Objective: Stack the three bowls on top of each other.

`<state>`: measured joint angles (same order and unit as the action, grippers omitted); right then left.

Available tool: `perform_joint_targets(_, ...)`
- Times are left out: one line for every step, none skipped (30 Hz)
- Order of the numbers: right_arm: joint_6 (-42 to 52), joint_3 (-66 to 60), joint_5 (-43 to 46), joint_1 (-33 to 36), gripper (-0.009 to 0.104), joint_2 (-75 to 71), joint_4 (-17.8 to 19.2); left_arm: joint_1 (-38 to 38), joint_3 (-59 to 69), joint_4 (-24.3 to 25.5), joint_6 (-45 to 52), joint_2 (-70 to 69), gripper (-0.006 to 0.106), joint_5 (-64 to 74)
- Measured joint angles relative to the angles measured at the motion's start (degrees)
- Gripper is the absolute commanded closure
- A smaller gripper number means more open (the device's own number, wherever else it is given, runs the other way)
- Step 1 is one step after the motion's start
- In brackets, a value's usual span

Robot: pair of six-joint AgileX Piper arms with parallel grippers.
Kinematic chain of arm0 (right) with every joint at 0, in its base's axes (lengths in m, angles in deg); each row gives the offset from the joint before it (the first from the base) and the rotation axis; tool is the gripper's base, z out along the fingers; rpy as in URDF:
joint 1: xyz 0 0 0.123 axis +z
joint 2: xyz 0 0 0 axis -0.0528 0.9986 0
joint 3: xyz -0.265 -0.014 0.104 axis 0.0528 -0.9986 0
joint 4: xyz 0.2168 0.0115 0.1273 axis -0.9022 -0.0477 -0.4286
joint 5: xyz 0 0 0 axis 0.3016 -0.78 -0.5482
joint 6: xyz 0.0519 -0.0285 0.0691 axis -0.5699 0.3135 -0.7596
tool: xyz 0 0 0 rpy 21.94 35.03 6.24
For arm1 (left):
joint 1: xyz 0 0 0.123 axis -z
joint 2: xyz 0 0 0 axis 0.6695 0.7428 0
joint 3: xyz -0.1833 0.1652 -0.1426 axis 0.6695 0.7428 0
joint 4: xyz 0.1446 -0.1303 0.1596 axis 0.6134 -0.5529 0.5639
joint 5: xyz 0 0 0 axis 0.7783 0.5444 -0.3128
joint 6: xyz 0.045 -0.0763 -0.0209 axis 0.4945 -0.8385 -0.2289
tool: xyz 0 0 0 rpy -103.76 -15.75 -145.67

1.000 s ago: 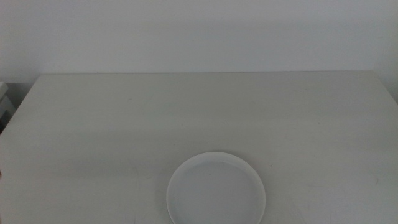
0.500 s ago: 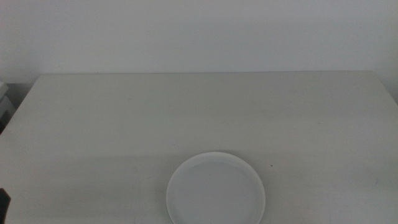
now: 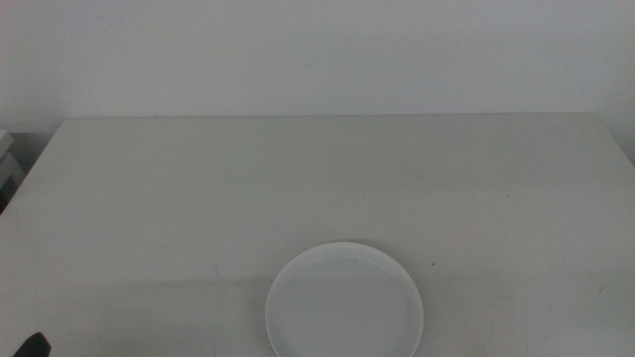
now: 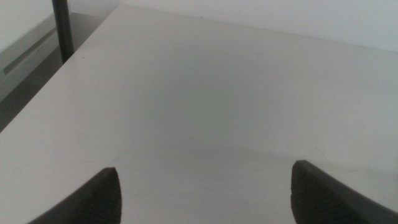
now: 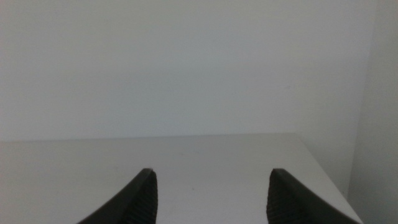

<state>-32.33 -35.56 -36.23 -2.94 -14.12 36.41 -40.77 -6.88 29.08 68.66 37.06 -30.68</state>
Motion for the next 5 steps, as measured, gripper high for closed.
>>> perform_joint_targets(0.00,-0.05,-0.18,0.00,0.049,0.00,0.00,0.00,0.00,0.00,0.00,0.00,-0.004,0.00)
perform_joint_targets(0.00,-0.05,-0.29,0.00,0.049,0.00,0.00,0.00,0.00,0.00,0.00,0.00,-0.004,0.00)
perform_joint_targets(0.00,-0.05,-0.27,0.00,0.049,0.00,0.00,0.00,0.00,0.04,0.00,-0.04,-0.004,0.00)
perform_joint_targets(0.00,-0.05,-0.14,0.00,0.049,0.00,0.00,0.00,0.00,0.04,0.00,-0.04,-0.004,0.05)
perform_joint_targets(0.00,-0.05,-0.07,0.00,0.049,0.00,0.00,0.00,0.00,0.04,0.00,-0.04,-0.004,0.05)
